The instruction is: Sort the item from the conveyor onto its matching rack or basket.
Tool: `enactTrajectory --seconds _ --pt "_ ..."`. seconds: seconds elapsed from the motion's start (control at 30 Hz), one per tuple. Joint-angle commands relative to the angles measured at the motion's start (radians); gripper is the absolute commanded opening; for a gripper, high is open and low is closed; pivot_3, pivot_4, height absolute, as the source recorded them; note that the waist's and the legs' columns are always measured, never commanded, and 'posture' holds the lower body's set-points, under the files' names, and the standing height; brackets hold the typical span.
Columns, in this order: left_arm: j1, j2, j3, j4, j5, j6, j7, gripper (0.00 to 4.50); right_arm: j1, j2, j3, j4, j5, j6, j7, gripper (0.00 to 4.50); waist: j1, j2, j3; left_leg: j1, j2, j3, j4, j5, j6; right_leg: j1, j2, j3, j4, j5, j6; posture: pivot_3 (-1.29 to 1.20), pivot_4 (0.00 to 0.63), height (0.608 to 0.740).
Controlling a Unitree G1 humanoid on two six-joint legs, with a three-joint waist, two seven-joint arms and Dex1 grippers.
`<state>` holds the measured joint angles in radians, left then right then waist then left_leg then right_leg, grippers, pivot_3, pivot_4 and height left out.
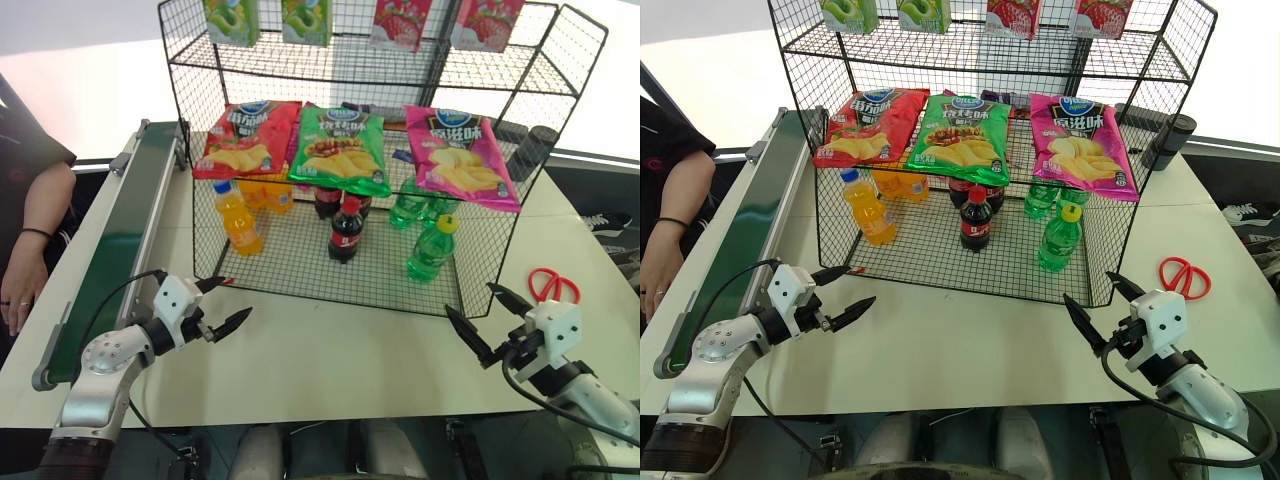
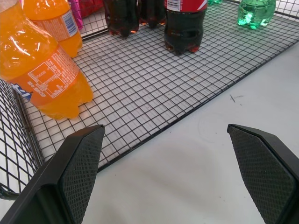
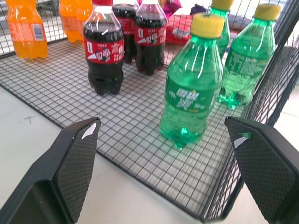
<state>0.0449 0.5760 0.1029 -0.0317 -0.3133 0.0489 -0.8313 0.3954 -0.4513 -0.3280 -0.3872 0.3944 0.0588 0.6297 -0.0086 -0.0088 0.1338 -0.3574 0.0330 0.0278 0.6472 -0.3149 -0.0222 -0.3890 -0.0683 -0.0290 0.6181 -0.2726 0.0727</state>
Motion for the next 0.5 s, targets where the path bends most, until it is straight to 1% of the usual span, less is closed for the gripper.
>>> enactTrajectory --seconds 0.03,0.5 --pt "0.004 0.003 0.028 -0.023 -0.004 -0.030 0.004 4.50 -0.007 -0.002 -0.010 -0.022 0.003 -0.019 -0.002 4.45 0.000 0.000 0.000 0.000 0.000 0.000 0.000 0.000 0.000 0.000 0.000 0.000 0.000 0.000 0.000 0.00 0.150 0.740" --pt "0.003 -0.002 0.018 -0.022 0.010 -0.034 0.036 4.50 -0.022 -0.006 -0.008 -0.015 -0.003 -0.015 -0.002 4.45 0.000 0.000 0.000 0.000 0.000 0.000 0.000 0.000 0.000 0.000 -0.002 0.000 0.000 0.000 0.000 0.00 0.150 0.740"
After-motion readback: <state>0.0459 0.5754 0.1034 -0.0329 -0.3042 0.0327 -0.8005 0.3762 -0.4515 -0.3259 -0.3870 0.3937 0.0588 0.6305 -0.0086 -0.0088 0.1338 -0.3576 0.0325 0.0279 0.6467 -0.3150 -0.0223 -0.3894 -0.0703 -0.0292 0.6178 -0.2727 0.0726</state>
